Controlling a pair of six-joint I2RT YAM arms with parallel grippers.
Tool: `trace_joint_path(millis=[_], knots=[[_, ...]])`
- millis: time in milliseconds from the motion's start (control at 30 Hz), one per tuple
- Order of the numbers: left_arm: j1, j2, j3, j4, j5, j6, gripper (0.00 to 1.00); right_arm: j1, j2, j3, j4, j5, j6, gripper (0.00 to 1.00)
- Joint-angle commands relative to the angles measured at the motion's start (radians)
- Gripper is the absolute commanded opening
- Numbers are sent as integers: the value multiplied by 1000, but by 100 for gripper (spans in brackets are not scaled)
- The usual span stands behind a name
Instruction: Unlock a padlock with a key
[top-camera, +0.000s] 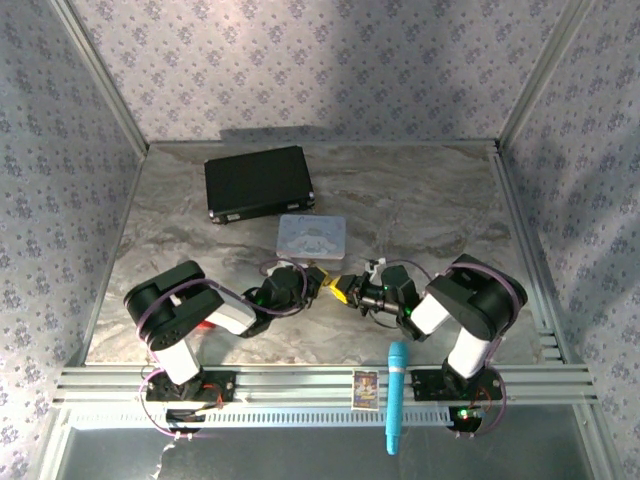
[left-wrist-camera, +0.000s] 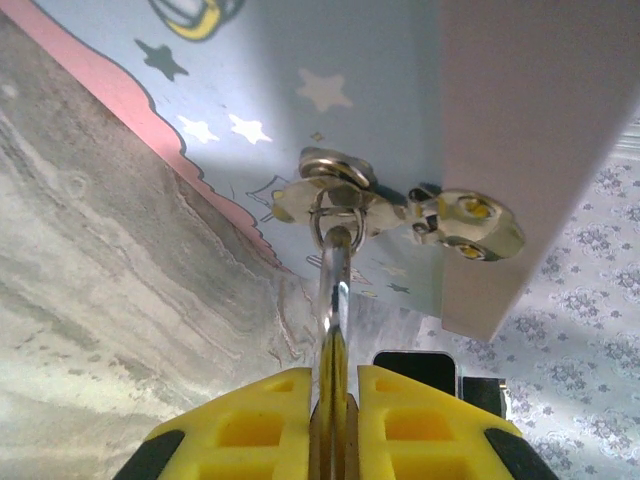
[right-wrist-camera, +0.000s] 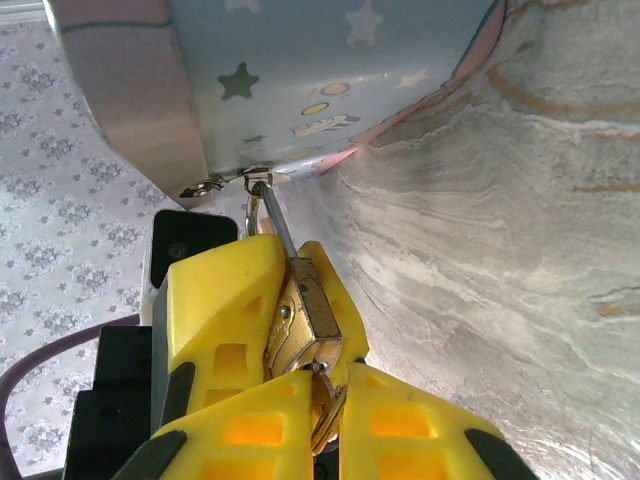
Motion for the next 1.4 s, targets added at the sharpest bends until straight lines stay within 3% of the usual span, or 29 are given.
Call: trace_joint_path(millis=[0, 100, 533, 700, 800, 900, 967, 1033, 1200, 1367], knots=[[-8, 2, 26, 12, 19, 9, 0, 3, -32, -12, -14, 18, -38, 7], [-10, 2, 32, 9, 28, 10, 0, -3, -30, -6, -15, 18, -44, 2], [-93, 2, 19, 56, 29, -6, 0, -41, 62, 88, 86, -23, 35, 2], [-90, 0, 10, 52, 8, -13, 0, -58, 23, 83, 5, -46, -8, 12], [-71, -21, 24, -62, 19, -23, 0, -72, -96, 60, -228, -43, -133, 21], [-54, -53, 47, -223, 32, -28, 0, -73, -283, 120, -722, -12, -357, 27], [-48, -64, 54, -288, 32, -31, 0, -57, -403, 194, -1109, 77, -543, 29], [-41, -64, 58, -311, 41, -40, 0, -48, -496, 237, -1304, 163, -669, 31], [-27, -58, 59, -301, 64, -43, 0, -38, -612, 315, -1497, 222, -1002, 41], [-20, -62, 72, -335, 85, -37, 0, 118, -582, 412, -1591, 445, -1232, 42]])
